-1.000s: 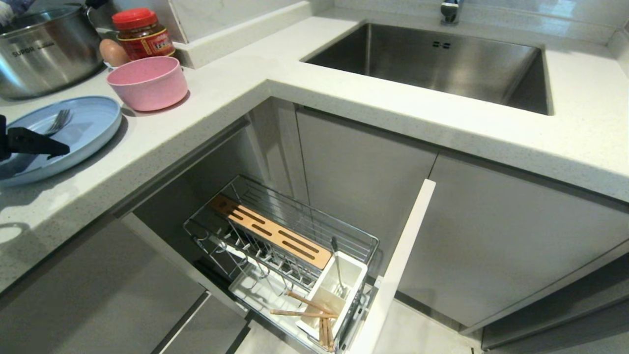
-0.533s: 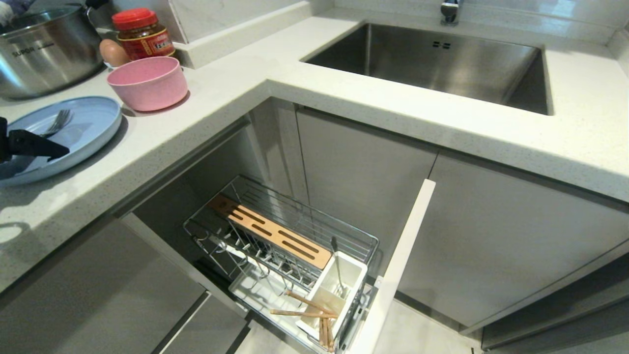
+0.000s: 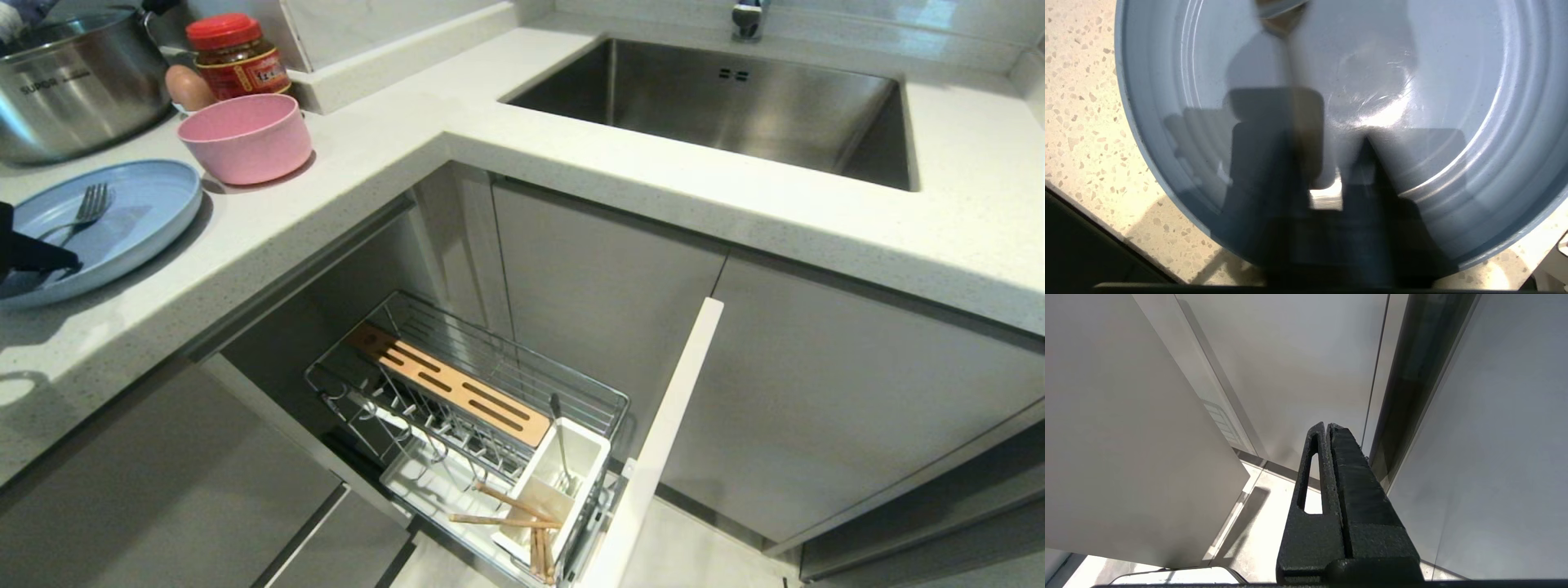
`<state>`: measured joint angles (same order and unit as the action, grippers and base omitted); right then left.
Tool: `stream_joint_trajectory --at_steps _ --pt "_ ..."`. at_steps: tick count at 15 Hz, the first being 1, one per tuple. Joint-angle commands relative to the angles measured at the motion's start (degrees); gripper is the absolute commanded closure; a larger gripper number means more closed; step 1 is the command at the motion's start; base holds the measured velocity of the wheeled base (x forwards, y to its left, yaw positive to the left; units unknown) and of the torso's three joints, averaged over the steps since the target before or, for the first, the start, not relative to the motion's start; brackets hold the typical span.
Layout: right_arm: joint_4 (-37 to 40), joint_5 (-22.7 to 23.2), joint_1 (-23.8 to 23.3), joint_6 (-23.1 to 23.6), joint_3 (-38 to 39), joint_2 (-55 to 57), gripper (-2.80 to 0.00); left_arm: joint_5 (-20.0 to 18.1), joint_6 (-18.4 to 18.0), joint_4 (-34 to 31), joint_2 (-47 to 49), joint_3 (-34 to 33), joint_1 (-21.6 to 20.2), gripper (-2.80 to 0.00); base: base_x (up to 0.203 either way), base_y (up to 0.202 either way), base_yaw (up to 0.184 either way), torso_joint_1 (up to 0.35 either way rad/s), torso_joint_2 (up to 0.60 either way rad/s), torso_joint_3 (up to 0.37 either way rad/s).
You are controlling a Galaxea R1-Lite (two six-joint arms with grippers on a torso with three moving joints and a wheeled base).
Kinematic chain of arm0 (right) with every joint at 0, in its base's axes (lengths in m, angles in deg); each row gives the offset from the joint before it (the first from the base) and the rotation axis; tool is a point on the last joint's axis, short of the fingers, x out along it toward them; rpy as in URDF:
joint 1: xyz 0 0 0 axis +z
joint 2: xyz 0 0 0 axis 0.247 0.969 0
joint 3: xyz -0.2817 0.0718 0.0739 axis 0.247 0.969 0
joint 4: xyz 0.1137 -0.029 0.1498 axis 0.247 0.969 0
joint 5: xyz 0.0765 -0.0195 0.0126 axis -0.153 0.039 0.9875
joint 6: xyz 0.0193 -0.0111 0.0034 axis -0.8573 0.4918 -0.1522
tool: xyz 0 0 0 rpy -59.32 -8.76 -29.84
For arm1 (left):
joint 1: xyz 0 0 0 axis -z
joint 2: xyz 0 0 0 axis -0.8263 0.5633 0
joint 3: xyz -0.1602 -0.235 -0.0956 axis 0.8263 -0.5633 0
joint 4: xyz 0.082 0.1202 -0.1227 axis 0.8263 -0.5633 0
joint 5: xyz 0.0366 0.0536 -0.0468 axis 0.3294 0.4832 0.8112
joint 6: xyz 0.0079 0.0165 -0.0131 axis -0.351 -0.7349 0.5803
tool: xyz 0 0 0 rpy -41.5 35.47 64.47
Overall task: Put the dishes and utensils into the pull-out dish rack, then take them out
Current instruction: Pick up the fork and place it in the cupboard
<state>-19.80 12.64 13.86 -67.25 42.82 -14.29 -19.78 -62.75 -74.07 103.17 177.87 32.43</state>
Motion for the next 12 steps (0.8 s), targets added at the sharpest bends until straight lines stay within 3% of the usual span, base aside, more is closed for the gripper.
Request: stream_joint_trajectory --at_steps 1,6,8,12 --pt "0.0 0.0 0.0 0.0 0.0 -0.2 0.00 -0.1 -0.1 -0.2 -0.1 0.0 0.0 0.00 0.000 0.000 0.000 0.000 0.00 0.000" --pt "0.0 0.0 0.0 0.0 0.0 -0.2 0.00 -0.3 0.3 -0.1 -1.4 0.1 0.1 0.00 0.000 0.000 0.000 0.000 0.00 0.000" --pt "0.0 0.0 0.0 0.0 0.0 -0.2 0.00 -0.6 2.0 0.0 -3.0 1.0 0.9 0.00 0.000 0.000 0.000 0.000 0.00 0.000" --pt "0.0 0.0 0.0 0.0 0.0 -0.2 0.00 -0.8 16.0 1.4 -6.9 4.1 9.8 0.00 0.000 0.000 0.000 0.000 0.00 0.000"
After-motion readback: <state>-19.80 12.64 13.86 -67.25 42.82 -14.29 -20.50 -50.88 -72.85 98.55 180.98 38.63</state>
